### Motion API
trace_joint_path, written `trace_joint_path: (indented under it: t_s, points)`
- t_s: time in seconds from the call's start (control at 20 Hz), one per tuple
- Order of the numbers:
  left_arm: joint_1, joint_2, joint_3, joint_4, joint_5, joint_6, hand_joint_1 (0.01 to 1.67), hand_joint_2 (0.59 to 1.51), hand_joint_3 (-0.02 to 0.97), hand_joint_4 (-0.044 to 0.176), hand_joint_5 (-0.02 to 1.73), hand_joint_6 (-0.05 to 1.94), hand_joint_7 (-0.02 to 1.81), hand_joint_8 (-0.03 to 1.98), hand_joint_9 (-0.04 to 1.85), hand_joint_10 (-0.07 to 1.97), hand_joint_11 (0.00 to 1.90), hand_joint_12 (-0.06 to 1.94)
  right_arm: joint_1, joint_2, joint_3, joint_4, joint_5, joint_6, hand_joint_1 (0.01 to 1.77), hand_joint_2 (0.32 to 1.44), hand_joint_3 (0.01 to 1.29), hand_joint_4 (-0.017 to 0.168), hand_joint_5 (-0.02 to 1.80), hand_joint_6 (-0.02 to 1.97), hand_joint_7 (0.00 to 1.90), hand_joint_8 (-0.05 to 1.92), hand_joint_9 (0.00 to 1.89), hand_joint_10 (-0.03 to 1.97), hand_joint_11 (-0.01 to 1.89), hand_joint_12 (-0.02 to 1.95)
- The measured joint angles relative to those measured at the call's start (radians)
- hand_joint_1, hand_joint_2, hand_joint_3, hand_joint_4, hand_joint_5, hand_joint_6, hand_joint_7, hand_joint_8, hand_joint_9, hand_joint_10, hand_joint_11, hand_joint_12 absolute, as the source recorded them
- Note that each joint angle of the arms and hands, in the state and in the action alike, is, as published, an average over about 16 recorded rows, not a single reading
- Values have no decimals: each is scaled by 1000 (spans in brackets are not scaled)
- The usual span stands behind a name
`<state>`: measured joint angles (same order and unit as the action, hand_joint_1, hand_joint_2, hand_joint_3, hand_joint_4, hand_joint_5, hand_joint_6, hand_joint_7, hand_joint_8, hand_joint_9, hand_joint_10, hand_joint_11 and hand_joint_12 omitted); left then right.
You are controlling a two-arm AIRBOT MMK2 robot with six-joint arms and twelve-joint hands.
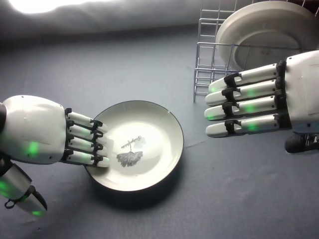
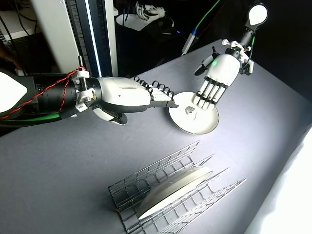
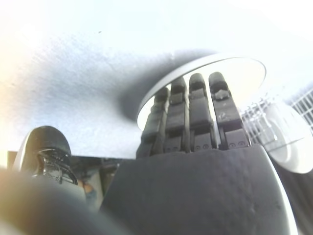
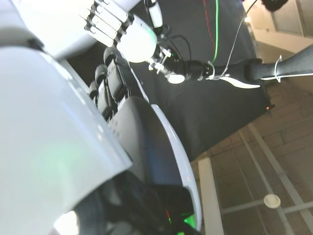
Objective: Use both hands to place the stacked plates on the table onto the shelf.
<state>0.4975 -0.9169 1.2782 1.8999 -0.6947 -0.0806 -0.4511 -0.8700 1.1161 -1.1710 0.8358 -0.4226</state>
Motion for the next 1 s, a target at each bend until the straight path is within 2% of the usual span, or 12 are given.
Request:
trace_joint_path:
  t_s: [0.55,1.0]
  points:
    - [6,2,-11,63,18,-22,14,1104,-3,-10,56,-31,103,-2,87,7,18,84,-6,5,-6,0,4,-1,1056,1019,15,4,71,31,42,17,25,15,13,212]
    - [9,3,-38,30,24,-38,13,1103,-2,-11,65,-29,114,3,88,7,28,98,-14,6,-12,1,4,-1,1054,1019,15,4,75,32,59,18,28,14,13,183]
